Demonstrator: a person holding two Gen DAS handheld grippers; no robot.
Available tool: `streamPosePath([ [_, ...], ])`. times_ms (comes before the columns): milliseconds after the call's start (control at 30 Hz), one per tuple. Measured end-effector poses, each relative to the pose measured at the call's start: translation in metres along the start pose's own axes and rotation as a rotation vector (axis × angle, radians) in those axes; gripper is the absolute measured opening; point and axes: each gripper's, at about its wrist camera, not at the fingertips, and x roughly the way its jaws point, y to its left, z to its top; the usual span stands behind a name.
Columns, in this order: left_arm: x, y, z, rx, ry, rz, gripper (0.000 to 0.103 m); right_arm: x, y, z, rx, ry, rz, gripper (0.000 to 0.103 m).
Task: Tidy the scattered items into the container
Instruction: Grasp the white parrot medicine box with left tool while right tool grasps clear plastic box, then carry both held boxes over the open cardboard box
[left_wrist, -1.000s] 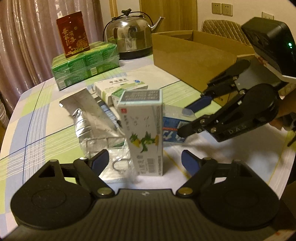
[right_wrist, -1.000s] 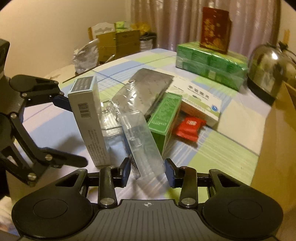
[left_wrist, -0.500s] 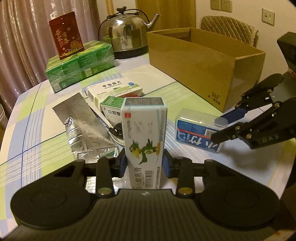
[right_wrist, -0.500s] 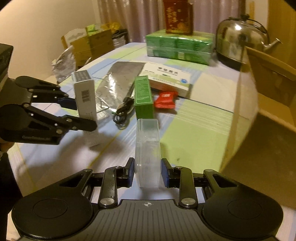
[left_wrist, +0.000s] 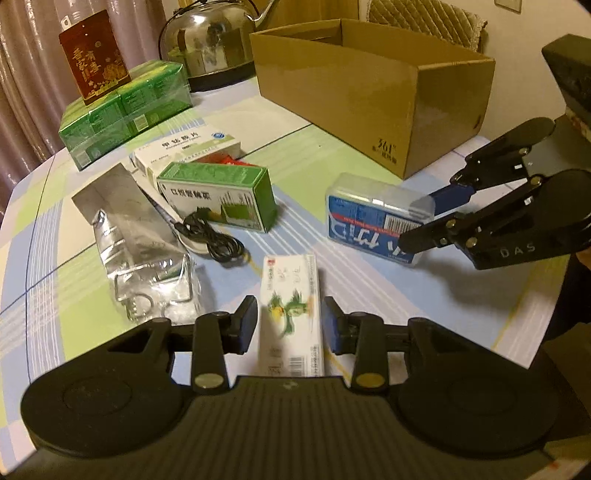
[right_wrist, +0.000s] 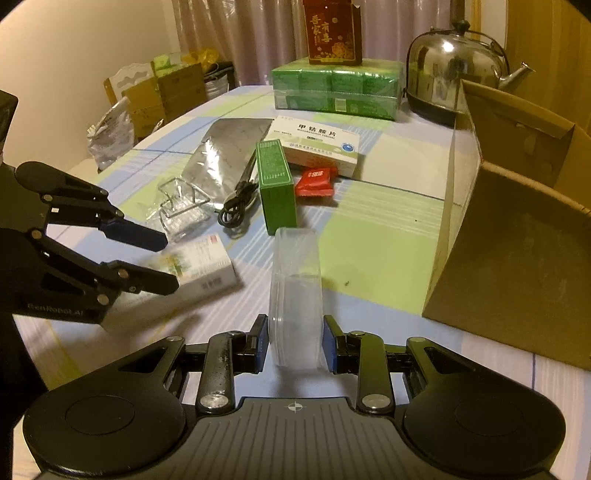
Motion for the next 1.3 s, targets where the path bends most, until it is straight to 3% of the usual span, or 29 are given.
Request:
streamPosePath([
  [167, -0.003, 0.0, -0.012, -0.062, -0.02, 0.03, 0.043, 0.003, 0.001, -0.003, 0.004, -0.011, -0.004, 0.03],
  [200, -0.003, 0.0, -0.014, -0.072, -0.021, 0.031, 0.043, 0.004, 0.001, -0.004, 0.006, -0.016, -0.004, 0.03],
  [333, 0.004, 0.001, -0.02, -0.087, -0.005, 0.029, 0.043, 0.008, 0.003, -0.003, 0.009, -0.028, -0.009, 0.049],
  [467, 0.009, 0.003, -0.023, -0.107, 0.004, 0.027, 0.042, 0.014, 0.003, 0.001, 0.012, -0.034, -0.013, 0.05],
  [533, 0.01, 0.005, -0.024, -0.131, 0.003, 0.029, 0.036, 0.018, 0.003, 0.003, 0.016, -0.037, -0.014, 0.05],
  [1000, 0.014, 0.001, -0.024, -0.181, 0.001, 0.064, 0.035, 0.032, 0.006, 0.014, 0.046, -0.023, -0.046, 0.05],
  [1033, 0.015, 0.001, -0.024, -0.183, 0.004, 0.065, 0.035, 0.032, 0.007, 0.015, 0.044, -0.02, -0.045, 0.044],
  [1067, 0.015, 0.001, -0.024, -0.182, 0.005, 0.067, 0.036, 0.033, 0.007, 0.015, 0.039, -0.012, -0.045, 0.028],
  [1300, 0.004, -0.003, -0.026, -0.206, 0.008, 0.083, 0.033, 0.013, 0.012, 0.012, 0.027, -0.03, -0.064, 0.028],
])
